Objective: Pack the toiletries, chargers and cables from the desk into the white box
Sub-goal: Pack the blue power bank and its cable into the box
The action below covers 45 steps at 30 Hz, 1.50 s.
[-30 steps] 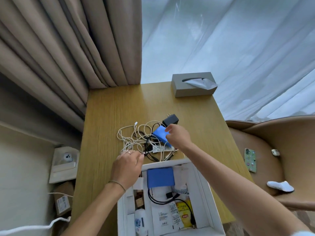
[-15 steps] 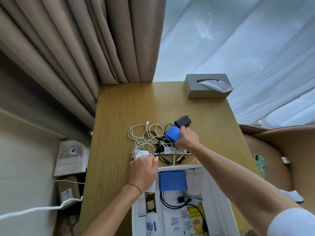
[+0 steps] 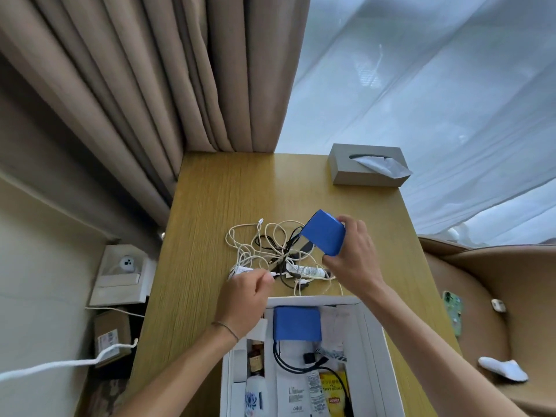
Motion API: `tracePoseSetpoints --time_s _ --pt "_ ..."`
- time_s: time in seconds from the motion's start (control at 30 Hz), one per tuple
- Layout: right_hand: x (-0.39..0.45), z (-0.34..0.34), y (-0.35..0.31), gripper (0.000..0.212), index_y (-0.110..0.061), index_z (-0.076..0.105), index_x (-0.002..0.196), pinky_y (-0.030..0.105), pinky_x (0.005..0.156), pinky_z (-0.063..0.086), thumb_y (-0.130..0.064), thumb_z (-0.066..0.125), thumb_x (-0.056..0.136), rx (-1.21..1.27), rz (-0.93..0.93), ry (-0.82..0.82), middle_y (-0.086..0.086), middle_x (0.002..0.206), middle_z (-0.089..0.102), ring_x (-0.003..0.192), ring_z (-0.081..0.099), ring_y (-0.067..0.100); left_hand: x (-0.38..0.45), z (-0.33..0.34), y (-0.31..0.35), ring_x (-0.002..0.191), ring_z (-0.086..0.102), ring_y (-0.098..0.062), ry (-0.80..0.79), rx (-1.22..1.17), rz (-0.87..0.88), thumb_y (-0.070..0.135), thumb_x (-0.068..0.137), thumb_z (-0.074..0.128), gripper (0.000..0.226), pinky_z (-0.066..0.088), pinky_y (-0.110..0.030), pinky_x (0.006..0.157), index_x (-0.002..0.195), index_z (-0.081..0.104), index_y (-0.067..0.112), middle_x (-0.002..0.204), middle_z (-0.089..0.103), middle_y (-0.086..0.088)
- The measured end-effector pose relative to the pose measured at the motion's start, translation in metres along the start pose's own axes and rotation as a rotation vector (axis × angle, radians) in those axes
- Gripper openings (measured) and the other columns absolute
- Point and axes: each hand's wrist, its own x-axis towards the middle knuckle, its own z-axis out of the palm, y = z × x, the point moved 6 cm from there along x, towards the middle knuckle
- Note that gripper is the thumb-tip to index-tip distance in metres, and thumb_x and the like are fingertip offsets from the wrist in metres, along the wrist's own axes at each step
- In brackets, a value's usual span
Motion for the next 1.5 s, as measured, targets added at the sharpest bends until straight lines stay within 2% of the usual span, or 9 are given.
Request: tracePoseSetpoints --time_s 0.1,0.23,0.37,0.6,0.73,0.87,1.03,1.2,1.5 --pt "-0.017 -0.016 -0.01 0.078 -0.023 0.045 0.134 0.026 0.074 0.039 -0.012 0.084 0.067 0.032 -0.043 0.088 -0.005 0.111 0.039 0.095 0.047 0.016 0.003 -0.01 0.024 0.063 0.07 -0.011 0.04 -0.379 -0.136 0.025 0.104 0.047 0.035 0.056 -0.022 0.056 0.083 0.074 0.019 0.065 0.073 0.001" --pt "-0.036 -0.029 -0.022 0.077 -0.022 0.047 0.127 0.03 0.071 0.045 -0.012 0.089 0.064 0.057 -0.143 0.2 0.002 0.114 0.048 0.093 0.053 0.02 0.011 0.014 0.056 0.088 0.073 -0.034 -0.424 -1.067 -0.674 0.055 0.102 0.036 0.067 0.061 -0.035 0.066 0.109 0.072 -0.001 0.101 0.076 -0.022" --pt "-0.056 -0.031 -0.043 0.059 -0.016 0.047 0.111 0.032 0.068 0.053 0.001 0.081 0.066 -0.024 -0.415 0.252 0.009 0.107 0.057 0.091 0.053 0.022 0.015 0.017 0.073 0.098 0.071 -0.036 -0.664 -1.264 -0.755 0.074 0.088 0.043 0.084 0.062 -0.035 0.064 0.131 0.058 0.003 0.116 0.07 -0.023" --pt "-0.09 -0.019 -0.051 0.051 -0.014 0.052 0.11 0.04 0.081 0.055 0.007 0.073 0.069 -0.053 -0.576 0.101 0.009 0.122 0.053 0.108 0.051 0.027 0.015 0.016 0.072 0.081 0.07 -0.022 -0.544 -1.078 -0.697 0.023 0.094 0.063 0.043 0.062 -0.036 0.072 0.129 0.059 -0.001 0.093 0.069 -0.013" --pt "-0.095 -0.022 -0.018 0.07 -0.033 0.049 0.135 0.027 0.103 0.048 -0.026 0.086 0.075 0.378 -0.153 -0.127 -0.009 0.149 0.037 0.134 0.044 0.01 0.005 0.007 0.075 0.076 0.069 -0.019 -0.508 -1.013 -0.583 0.012 0.093 0.061 0.026 0.061 -0.032 0.063 0.116 0.062 0.0 0.093 0.068 -0.013" --pt "-0.114 -0.016 0.0 0.057 -0.033 0.059 0.135 0.028 0.07 0.061 -0.036 0.079 0.083 1.141 0.339 -0.409 0.003 0.12 0.07 0.099 0.072 0.015 -0.011 -0.002 0.076 0.088 0.07 -0.021 -0.531 -0.936 -0.471 0.021 0.08 0.072 0.04 0.059 -0.03 0.066 0.116 0.065 0.006 0.104 0.07 -0.012" --pt "-0.14 -0.009 0.005 0.044 -0.018 0.066 0.128 0.039 0.079 0.063 -0.022 0.074 0.085 1.146 0.394 -0.446 0.008 0.118 0.073 0.11 0.071 0.025 -0.016 -0.013 0.066 0.093 0.072 -0.022 -0.431 -0.908 -0.449 0.033 0.097 0.053 0.031 0.059 -0.033 0.072 0.078 0.069 0.014 0.105 0.075 -0.01" --pt "-0.169 0.003 0.016 0.039 -0.018 0.069 0.124 0.04 0.091 0.059 -0.016 0.08 0.086 1.036 0.415 -0.566 0.017 0.111 0.075 0.107 0.071 0.031 -0.004 -0.029 0.056 0.068 0.065 -0.026 -0.388 -0.962 -0.452 0.023 0.107 0.039 0.034 0.057 -0.044 0.078 0.078 0.055 0.012 0.071 0.064 -0.008" --pt "-0.21 0.044 0.044 0.027 -0.017 0.069 0.11 0.026 0.074 0.057 -0.019 0.081 0.086 0.758 0.543 -0.837 0.006 0.089 0.077 0.08 0.071 0.015 -0.037 -0.008 0.055 0.064 0.061 -0.014 -0.639 -0.157 -0.237 0.022 0.106 0.039 0.034 0.052 -0.031 0.066 0.081 0.06 0.013 0.068 0.068 -0.003"
